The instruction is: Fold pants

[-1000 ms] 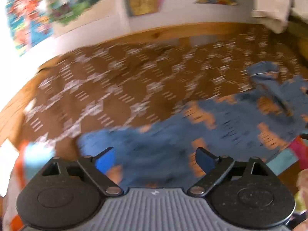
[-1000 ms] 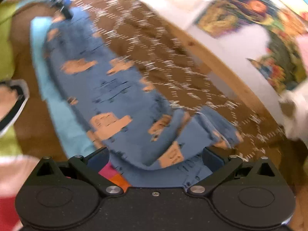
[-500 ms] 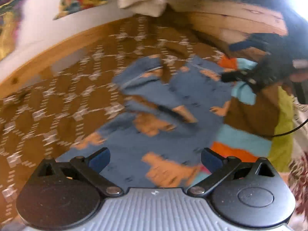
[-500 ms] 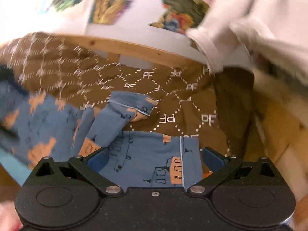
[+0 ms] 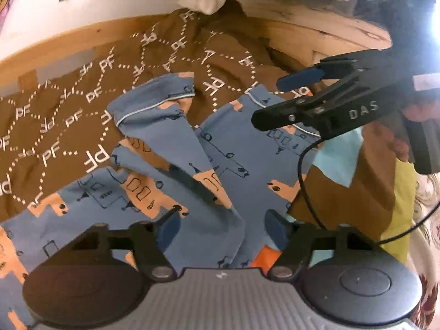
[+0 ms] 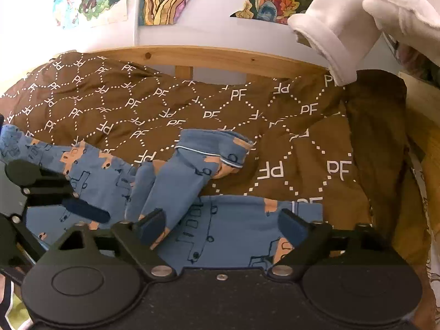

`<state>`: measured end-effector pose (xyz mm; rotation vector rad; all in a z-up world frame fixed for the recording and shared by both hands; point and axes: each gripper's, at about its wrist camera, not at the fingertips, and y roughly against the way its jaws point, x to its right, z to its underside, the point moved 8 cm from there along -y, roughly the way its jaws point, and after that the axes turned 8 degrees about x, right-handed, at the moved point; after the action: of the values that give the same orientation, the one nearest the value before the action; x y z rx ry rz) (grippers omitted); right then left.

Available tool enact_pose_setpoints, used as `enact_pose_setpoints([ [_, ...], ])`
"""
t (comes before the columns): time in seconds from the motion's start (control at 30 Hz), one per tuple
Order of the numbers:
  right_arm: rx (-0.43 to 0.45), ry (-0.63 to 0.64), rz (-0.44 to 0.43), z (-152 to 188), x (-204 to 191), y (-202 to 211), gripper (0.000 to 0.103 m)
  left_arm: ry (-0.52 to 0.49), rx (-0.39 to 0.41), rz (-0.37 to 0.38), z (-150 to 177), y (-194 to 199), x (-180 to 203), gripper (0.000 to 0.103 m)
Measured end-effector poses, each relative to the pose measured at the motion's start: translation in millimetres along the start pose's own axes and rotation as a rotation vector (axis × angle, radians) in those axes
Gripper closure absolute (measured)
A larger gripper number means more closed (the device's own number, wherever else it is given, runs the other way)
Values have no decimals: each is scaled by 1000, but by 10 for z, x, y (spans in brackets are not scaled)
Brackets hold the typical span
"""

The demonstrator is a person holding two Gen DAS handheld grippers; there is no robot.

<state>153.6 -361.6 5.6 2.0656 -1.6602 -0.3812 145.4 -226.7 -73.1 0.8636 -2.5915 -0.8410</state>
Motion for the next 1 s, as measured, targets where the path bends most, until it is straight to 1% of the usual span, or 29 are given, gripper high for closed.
enact_pose_setpoints([
  [0.07, 2, 16, -16, -16, -2, -35, 17, 41, -12, 10, -11, -66, -11, 46],
  [0.13, 0, 49, -32, -53, -37, -100, 22, 73, -30, 29, -13, -133, -18, 55],
  [0.17, -7, 68, -45, -73, -70, -142, 23, 82, -41, 44, -6, -164, -18, 74],
  [0.2, -14, 91, -61, -95, -109, -191, 27, 85, -53, 57, 11, -200, -22, 87],
  [0.27, -27, 127, -89, -140, -185, -292, 31, 90, -69, 73, 70, -238, -45, 95],
  [0.3, -29, 141, -103, -169, -223, -349, 37, 98, -68, 80, 87, -236, -61, 100],
  [0.33, -28, 154, -114, -198, -255, -400, 45, 110, -67, 82, 103, -234, -84, 100],
  [0.4, -26, 186, -128, -265, -321, -517, 54, 132, -64, 82, 119, -226, -126, 102],
  [0.43, -23, 200, -131, -303, -353, -578, 56, 140, -65, 80, 130, -223, -151, 102],
  [0.53, -26, 215, -145, -419, -417, -768, 57, 165, -66, 69, 137, -216, -232, 102],
  [0.67, -36, 223, -167, -541, -541, -1046, 57, 230, -77, 54, 135, -219, -346, 102],
  [0.7, -42, 223, -174, -549, -578, -1103, 59, 242, -80, 48, 136, -222, -370, 102],
  [0.73, -51, 226, -180, -555, -622, -1164, 64, 254, -85, 42, 147, -224, -399, 102],
  [0.77, -60, 231, -180, -555, -671, -1226, 66, 261, -89, 38, 159, -220, -421, 102],
  [0.87, -83, 260, -160, -528, -765, -1347, 71, 282, -99, 29, 195, -204, -480, 102],
  [1.0, -82, 265, -123, -532, -768, -1419, 72, 287, -102, 19, 209, -203, -511, 102],
])
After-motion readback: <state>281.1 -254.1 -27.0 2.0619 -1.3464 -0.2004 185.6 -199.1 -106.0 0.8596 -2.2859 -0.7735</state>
